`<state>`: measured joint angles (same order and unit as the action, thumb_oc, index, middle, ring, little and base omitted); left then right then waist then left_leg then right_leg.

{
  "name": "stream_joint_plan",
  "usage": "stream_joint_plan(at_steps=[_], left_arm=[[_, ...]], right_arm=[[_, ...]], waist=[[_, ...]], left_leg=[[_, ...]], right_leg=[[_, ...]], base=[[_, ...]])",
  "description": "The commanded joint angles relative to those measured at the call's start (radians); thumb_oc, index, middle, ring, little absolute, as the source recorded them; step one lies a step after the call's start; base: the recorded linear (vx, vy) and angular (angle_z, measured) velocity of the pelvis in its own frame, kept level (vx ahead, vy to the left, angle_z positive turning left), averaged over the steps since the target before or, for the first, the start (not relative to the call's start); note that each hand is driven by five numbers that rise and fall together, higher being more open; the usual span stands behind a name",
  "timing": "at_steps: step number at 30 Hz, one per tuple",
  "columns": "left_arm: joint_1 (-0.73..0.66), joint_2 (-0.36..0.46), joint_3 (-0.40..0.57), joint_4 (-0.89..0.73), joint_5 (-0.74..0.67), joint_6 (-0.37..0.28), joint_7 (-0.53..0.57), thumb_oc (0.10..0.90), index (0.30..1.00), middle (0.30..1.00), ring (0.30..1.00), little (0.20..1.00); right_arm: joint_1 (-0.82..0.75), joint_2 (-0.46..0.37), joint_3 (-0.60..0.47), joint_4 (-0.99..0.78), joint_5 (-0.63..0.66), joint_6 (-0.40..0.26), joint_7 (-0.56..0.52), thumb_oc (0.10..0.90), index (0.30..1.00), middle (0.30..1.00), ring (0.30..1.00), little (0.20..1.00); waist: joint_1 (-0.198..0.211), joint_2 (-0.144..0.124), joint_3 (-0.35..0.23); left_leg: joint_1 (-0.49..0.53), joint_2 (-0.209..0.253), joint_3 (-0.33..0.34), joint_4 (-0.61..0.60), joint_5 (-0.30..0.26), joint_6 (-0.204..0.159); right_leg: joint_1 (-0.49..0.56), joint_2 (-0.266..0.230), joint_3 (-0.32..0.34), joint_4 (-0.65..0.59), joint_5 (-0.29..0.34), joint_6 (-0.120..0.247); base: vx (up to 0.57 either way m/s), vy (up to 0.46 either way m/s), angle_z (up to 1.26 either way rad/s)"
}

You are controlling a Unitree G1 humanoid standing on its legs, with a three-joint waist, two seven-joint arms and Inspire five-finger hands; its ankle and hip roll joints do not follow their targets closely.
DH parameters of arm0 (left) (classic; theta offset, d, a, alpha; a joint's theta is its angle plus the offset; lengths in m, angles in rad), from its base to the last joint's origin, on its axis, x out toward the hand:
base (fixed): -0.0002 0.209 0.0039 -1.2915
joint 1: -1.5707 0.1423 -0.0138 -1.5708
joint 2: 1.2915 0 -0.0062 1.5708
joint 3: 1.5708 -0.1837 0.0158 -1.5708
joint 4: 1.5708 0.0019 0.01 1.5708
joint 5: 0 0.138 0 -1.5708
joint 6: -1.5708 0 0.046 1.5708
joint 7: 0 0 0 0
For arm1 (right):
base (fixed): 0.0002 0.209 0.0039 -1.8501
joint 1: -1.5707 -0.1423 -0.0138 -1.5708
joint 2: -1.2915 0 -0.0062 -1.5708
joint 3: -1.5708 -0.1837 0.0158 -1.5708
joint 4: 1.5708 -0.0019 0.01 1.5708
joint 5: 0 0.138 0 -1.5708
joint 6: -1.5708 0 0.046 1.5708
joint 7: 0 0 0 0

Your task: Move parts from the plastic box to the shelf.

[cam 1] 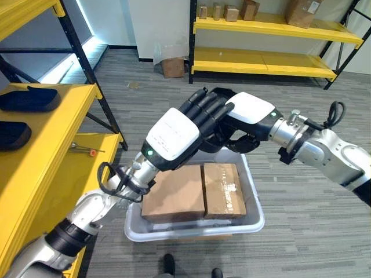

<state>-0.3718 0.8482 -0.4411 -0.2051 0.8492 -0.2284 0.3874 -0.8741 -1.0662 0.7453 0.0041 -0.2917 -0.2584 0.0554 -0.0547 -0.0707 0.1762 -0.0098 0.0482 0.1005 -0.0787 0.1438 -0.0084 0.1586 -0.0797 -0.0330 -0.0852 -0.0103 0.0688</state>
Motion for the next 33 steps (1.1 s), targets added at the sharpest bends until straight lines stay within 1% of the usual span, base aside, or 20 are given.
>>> stream_joint_plan(at_steps=[1, 7, 14, 20, 25, 29, 30, 31, 32, 33], left_arm=[[-0.017, 0.021, -0.052, 0.102, 0.037, 0.019, -0.006, 0.9, 1.0, 1.0, 1.0, 1.0], [-0.008, 0.025, -0.071, 0.166, 0.052, 0.026, -0.01, 0.9, 1.0, 1.0, 1.0, 1.0], [0.018, 0.011, -0.067, 0.223, 0.075, 0.041, -0.003, 0.9, 1.0, 1.0, 1.0, 1.0], [0.036, 0.005, -0.061, 0.246, 0.077, 0.045, 0.0, 0.9, 1.0, 1.0, 1.0, 1.0], [0.044, -0.013, -0.063, 0.258, 0.058, 0.043, 0.0, 0.9, 1.0, 1.0, 1.0, 1.0], [0.043, -0.02, -0.063, 0.259, 0.05, 0.042, 0.004, 0.9, 1.0, 1.0, 1.0, 1.0], [0.045, -0.033, -0.062, 0.255, 0.036, 0.042, 0.005, 0.661, 0.665, 0.665, 0.665, 0.665], [0.045, -0.036, -0.062, 0.255, 0.033, 0.044, 0.006, 0.5, 0.44, 0.44, 0.44, 0.44], [0.039, -0.043, -0.066, 0.25, 0.025, 0.043, 0.007, 0.4, 0.3, 0.3, 0.3, 0.3], [0.039, -0.043, -0.067, 0.25, 0.025, 0.043, 0.007, 0.4, 0.3, 0.3, 0.3, 0.3]], right_arm=[[-0.203, 0.053, -0.012, -0.039, 0.103, -0.04, -0.102, 0.4, 0.3, 0.3, 0.3, 0.3], [-0.196, 0.057, -0.021, -0.033, 0.115, -0.039, -0.099, 0.4, 0.3, 0.3, 0.3, 0.3], [-0.184, 0.061, -0.039, -0.028, 0.131, -0.038, -0.096, 0.4, 0.3, 0.3, 0.3, 0.3], [-0.182, 0.064, -0.063, -0.021, 0.183, -0.033, -0.095, 0.4, 0.3, 0.3, 0.3, 0.3], [-0.166, 0.078, -0.103, -0.024, 0.264, -0.028, -0.093, 0.4, 0.3, 0.3, 0.3, 0.3], [-0.158, 0.084, -0.114, -0.028, 0.285, -0.03, -0.092, 0.4, 0.3, 0.3, 0.3, 0.3], [-0.146, 0.097, -0.13, -0.033, 0.305, -0.03, -0.096, 0.4, 0.3, 0.3, 0.3, 0.3], [-0.143, 0.101, -0.132, -0.036, 0.311, -0.031, -0.098, 0.4, 0.3, 0.3, 0.3, 0.3], [-0.139, 0.108, -0.137, -0.036, 0.318, -0.031, -0.099, 0.4, 0.3, 0.3, 0.3, 0.3], [-0.139, 0.108, -0.137, -0.036, 0.318, -0.031, -0.099, 0.4, 0.3, 0.3, 0.3, 0.3]], waist=[[0.006, -0.022, -0.17], [0.005, -0.021, -0.172], [0.003, -0.02, -0.174], [0.003, -0.021, -0.176], [0.001, -0.024, -0.18], [0.001, -0.026, -0.181], [0.0, -0.027, -0.183], [0.0, -0.027, -0.184], [0.0, -0.028, -0.184], [0.001, -0.028, -0.184]], left_leg=[[0.077, 0.148, -0.002, -0.009, -0.113, -0.08], [0.08, 0.15, -0.002, -0.009, -0.114, -0.079], [0.081, 0.149, 0.0, -0.009, -0.115, -0.079], [0.083, 0.148, -0.001, -0.009, -0.115, -0.078], [0.085, 0.148, -0.003, -0.009, -0.116, -0.077], [0.085, 0.148, -0.003, -0.009, -0.116, -0.078], [0.086, 0.15, -0.001, -0.009, -0.116, -0.078], [0.086, 0.151, 0.0, -0.009, -0.116, -0.079], [0.087, 0.151, 0.0, -0.009, -0.116, -0.078], [0.087, 0.151, 0.0, -0.009, -0.116, -0.078]], right_leg=[[-0.037, -0.099, -0.017, 0.022, -0.028, 0.075], [-0.037, -0.099, -0.015, 0.022, -0.029, 0.075], [-0.034, -0.099, -0.017, 0.022, -0.03, 0.075], [-0.034, -0.099, -0.015, 0.023, -0.03, 0.074], [-0.034, -0.1, -0.013, 0.024, -0.03, 0.073], [-0.034, -0.1, -0.012, 0.024, -0.031, 0.073], [-0.034, -0.099, -0.012, 0.024, -0.03, 0.072], [-0.034, -0.099, -0.012, 0.023, -0.03, 0.072], [-0.033, -0.099, -0.011, 0.023, -0.029, 0.071], [-0.033, -0.099, -0.011, 0.022, -0.029, 0.071]], base=[[0.0, 0.0, 0.0], [0.0, 0.0, 0.0], [0.0, 0.0, 0.0], [0.0, 0.0, 0.0], [0.0, 0.0, 0.0], [0.0, 0.0, 0.0], [0.0, 0.0, 0.0], [0.0, 0.0, 0.0], [0.0, 0.0, 0.0], [0.0, 0.0, 0.0]])
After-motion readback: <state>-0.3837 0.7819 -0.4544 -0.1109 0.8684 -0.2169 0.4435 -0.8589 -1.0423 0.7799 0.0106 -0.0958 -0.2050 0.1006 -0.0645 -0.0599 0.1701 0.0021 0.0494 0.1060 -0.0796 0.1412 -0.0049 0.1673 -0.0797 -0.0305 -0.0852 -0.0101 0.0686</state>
